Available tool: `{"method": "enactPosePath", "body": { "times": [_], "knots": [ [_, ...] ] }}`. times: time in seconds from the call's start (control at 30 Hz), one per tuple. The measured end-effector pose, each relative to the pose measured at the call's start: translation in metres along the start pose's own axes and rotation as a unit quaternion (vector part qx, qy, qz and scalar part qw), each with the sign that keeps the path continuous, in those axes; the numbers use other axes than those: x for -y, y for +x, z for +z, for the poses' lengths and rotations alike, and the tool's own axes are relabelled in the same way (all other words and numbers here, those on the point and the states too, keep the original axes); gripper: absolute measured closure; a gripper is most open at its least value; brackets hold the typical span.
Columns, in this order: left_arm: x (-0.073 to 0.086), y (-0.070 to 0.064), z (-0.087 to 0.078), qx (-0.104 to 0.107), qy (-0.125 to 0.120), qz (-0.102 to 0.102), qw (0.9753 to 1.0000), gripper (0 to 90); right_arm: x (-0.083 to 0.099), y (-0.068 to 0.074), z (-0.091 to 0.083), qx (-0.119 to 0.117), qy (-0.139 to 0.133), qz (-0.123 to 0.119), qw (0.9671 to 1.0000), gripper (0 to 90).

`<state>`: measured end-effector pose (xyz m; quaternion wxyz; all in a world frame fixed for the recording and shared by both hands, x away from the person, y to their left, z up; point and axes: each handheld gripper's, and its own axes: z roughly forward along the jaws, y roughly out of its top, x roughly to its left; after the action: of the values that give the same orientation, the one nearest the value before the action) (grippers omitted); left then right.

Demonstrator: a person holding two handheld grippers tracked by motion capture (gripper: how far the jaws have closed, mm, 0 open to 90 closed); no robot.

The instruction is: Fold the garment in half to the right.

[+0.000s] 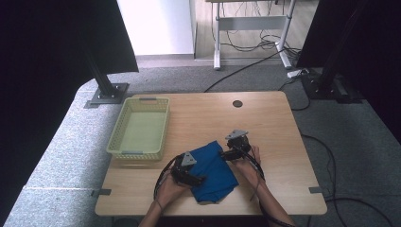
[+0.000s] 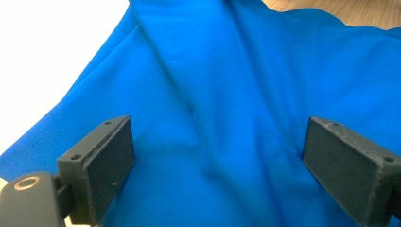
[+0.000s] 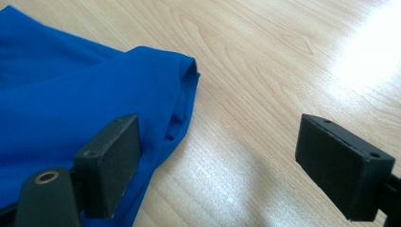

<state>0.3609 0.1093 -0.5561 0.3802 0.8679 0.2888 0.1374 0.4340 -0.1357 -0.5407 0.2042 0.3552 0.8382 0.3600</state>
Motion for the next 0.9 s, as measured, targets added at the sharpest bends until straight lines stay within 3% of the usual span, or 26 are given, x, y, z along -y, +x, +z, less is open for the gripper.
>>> {"method": "enactPosePath", "body": {
  "times": [0.23,0.47,0.9],
  "knots": [
    [0.0,0.0,-0.001,-0.004,-0.011,0.005,0.9999,11.7,-0.003,0.007,-0.011,-0.028,-0.023,-0.012,0.9993,14.7],
    [-0.003,0.003,-0.011,0.0,-0.024,-0.008,0.9997,12.7,-0.001,0.015,-0.024,-0.065,-0.03,-0.028,0.9971,13.1],
    [0.005,0.009,-0.045,-0.028,-0.034,-0.015,0.9989,12.6,0.012,0.015,-0.055,-0.079,-0.052,-0.032,0.995,12.9]
  ]
}}
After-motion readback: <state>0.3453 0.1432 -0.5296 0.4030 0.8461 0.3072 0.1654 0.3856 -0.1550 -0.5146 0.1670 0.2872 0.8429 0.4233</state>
